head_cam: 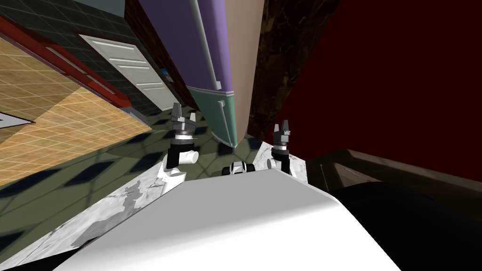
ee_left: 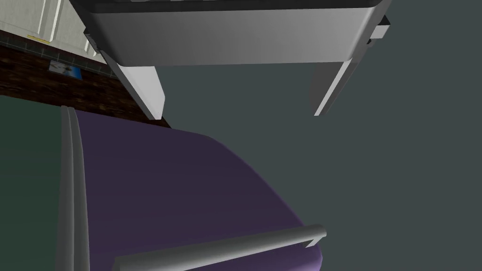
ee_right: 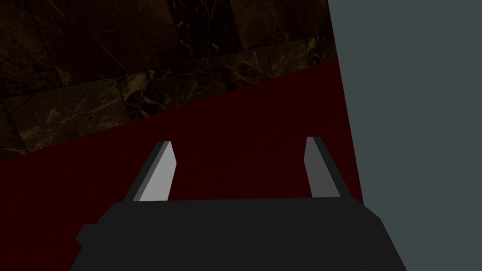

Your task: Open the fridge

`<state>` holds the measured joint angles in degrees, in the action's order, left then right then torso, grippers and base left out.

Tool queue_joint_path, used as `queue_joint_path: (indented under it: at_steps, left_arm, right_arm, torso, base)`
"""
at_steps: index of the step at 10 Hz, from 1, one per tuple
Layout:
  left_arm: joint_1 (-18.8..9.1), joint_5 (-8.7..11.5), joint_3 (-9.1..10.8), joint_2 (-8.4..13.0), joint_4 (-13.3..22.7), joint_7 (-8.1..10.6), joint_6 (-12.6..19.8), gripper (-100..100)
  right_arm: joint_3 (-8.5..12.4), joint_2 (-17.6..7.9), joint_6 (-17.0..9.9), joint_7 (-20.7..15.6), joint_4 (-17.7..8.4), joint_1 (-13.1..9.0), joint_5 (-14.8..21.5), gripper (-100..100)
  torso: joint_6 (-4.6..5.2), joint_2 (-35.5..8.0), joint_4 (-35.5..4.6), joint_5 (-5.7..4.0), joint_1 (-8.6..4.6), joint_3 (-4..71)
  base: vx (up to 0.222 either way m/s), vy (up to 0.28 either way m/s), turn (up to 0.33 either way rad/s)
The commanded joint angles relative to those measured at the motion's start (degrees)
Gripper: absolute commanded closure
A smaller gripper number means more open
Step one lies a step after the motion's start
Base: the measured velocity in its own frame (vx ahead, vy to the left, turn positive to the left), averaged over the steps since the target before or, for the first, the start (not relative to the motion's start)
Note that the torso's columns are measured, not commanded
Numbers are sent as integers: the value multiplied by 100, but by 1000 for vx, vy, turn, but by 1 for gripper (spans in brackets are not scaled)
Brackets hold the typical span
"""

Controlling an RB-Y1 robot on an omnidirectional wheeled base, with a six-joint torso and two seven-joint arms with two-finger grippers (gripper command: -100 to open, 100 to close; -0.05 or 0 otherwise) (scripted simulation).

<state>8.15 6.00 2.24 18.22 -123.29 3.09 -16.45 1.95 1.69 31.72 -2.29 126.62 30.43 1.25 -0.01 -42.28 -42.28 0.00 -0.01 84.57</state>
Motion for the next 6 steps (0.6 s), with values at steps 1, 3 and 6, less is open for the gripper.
queue_joint_path:
  at_steps: [1,3,6]
  left_arm:
    - [-460,169,0,220,330,23,453,-100]
    - [-657,228,-11,303,473,23,647,-100]
    - [-1257,408,-48,609,940,24,1192,-100]
  right_arm:
    - [-1,1,0,0,0,0,0,0]
    - [-1,1,0,0,0,0,0,0]
    - [0,0,0,0,0,0,0,0]
  torso:
    - [2,8,2,-7,-23,5]
    - [1,2,1,-3,-6,3]
    - [0,-5,-2,3,12,-3]
  base:
    - [138,-209,124]
    - [94,-171,77]
    - [91,-128,118]
